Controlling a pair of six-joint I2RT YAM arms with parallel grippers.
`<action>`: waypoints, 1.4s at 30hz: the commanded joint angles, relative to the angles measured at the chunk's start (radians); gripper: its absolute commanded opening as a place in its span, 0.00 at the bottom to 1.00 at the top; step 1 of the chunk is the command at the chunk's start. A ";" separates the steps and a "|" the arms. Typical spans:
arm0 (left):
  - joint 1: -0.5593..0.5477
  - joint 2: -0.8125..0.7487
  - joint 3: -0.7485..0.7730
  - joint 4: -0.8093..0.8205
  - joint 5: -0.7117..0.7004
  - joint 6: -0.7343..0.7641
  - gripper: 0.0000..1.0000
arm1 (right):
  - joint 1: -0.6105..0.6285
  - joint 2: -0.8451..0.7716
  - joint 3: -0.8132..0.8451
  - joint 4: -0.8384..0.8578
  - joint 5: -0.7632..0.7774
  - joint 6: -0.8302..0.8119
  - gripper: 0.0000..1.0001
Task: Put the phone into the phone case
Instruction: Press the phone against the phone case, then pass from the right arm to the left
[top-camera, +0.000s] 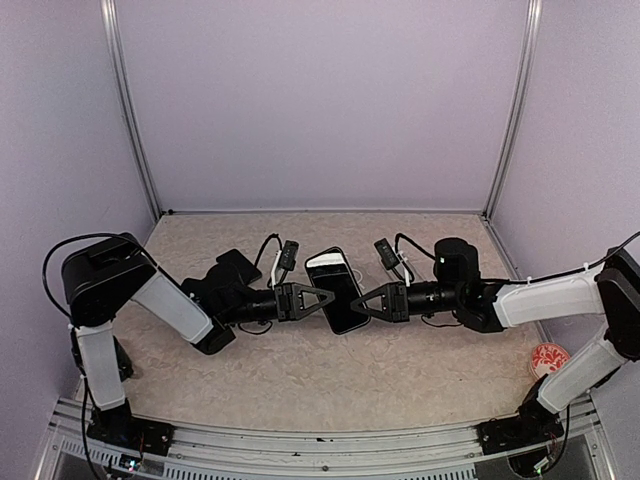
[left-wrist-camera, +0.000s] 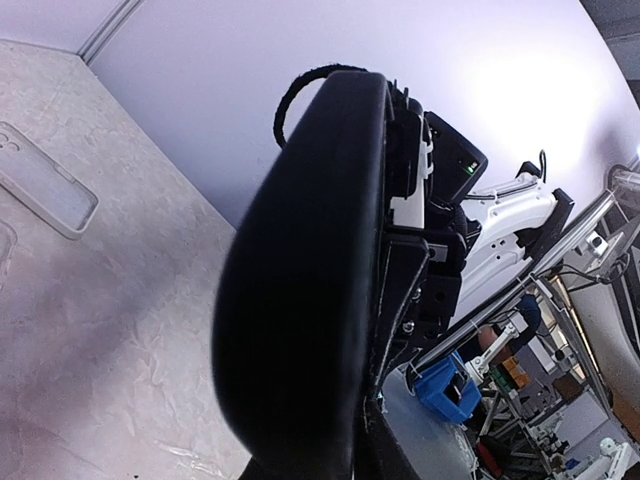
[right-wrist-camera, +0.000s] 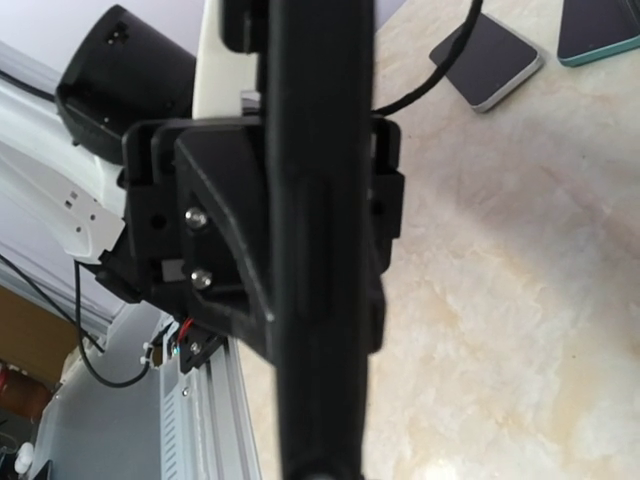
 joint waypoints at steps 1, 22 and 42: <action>0.004 -0.021 0.013 0.014 -0.004 0.015 0.11 | 0.008 0.004 0.013 0.063 -0.020 -0.007 0.00; 0.043 -0.115 -0.023 -0.168 0.093 0.108 0.03 | 0.007 0.039 0.165 -0.120 -0.154 -0.035 0.31; 0.073 -0.157 -0.008 -0.351 0.145 0.184 0.03 | 0.006 0.117 0.214 -0.133 -0.229 -0.044 0.07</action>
